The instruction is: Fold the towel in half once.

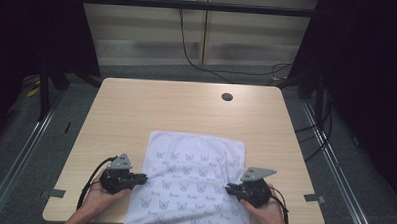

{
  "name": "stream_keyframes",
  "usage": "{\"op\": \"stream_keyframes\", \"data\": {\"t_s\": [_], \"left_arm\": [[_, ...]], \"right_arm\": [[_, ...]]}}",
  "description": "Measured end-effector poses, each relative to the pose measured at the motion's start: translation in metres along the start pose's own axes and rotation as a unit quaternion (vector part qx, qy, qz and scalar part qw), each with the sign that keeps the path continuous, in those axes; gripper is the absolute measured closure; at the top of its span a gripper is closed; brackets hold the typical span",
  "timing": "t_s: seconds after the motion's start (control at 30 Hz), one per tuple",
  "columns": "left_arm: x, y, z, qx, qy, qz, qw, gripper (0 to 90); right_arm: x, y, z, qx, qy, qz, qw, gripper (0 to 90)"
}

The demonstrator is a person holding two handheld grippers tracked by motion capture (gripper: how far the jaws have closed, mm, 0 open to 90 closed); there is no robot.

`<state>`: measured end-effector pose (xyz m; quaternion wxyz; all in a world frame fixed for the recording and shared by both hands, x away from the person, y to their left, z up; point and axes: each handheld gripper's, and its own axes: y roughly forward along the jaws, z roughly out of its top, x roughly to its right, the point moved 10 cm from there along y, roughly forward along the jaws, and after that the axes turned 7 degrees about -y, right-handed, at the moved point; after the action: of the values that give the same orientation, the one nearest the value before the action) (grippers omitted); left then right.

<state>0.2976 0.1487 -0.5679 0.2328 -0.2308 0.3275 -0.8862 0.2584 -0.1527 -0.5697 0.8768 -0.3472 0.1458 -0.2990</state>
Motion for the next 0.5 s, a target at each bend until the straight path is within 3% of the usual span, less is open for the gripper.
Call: {"op": "stream_keyframes", "data": {"t_s": [0.03, 0.1, 0.23, 0.27, 0.3, 0.33, 0.37, 0.4, 0.47, 0.5], "left_arm": [[0.012, -0.004, -0.008, -0.002, -0.005, -0.014, 0.9999, 82.5], [0.022, -0.009, -0.016, -0.007, -0.009, -0.032, 0.9994, 81.4], [0.025, -0.014, -0.020, -0.005, -0.011, -0.039, 0.9992, 77.0], [0.022, -0.014, -0.018, -0.003, -0.011, -0.036, 0.9993, 74.6], [0.016, -0.012, -0.010, 0.007, -0.020, -0.038, 0.9990, 72.0], [0.012, -0.010, -0.005, 0.013, -0.024, -0.036, 0.9990, 70.7], [0.012, -0.010, -0.005, 0.013, -0.024, -0.036, 0.9990, 70.1], [0.005, -0.008, 0.004, 0.024, -0.030, -0.036, 0.9986, 69.8], [-0.003, -0.005, 0.012, 0.028, -0.032, -0.025, 0.9988, 67.8], [-0.003, -0.005, 0.012, 0.028, -0.032, -0.025, 0.9988, 67.3]], "right_arm": [[-0.013, -0.008, -0.008, -0.004, -0.002, 0.008, 1.0000, 81.5], [-0.025, -0.014, -0.013, -0.005, -0.003, 0.017, 0.9998, 78.4], [-0.030, -0.019, -0.012, -0.002, -0.007, 0.021, 0.9997, 66.8], [-0.024, -0.020, -0.007, 0.007, -0.005, 0.018, 0.9998, 64.0], [-0.001, -0.023, 0.009, 0.036, 0.013, -0.001, 0.9993, 61.4], [0.014, -0.023, 0.017, 0.046, 0.016, -0.012, 0.9987, 61.3], [0.014, -0.023, 0.017, 0.046, 0.016, -0.012, 0.9987, 61.3], [0.047, -0.018, 0.027, 0.047, 0.019, -0.045, 0.9977, 58.9], [0.076, -0.007, 0.032, 0.036, 0.034, -0.061, 0.9969, 56.3], [0.076, -0.007, 0.032, 0.036, 0.034, -0.061, 0.9969, 56.3]]}}
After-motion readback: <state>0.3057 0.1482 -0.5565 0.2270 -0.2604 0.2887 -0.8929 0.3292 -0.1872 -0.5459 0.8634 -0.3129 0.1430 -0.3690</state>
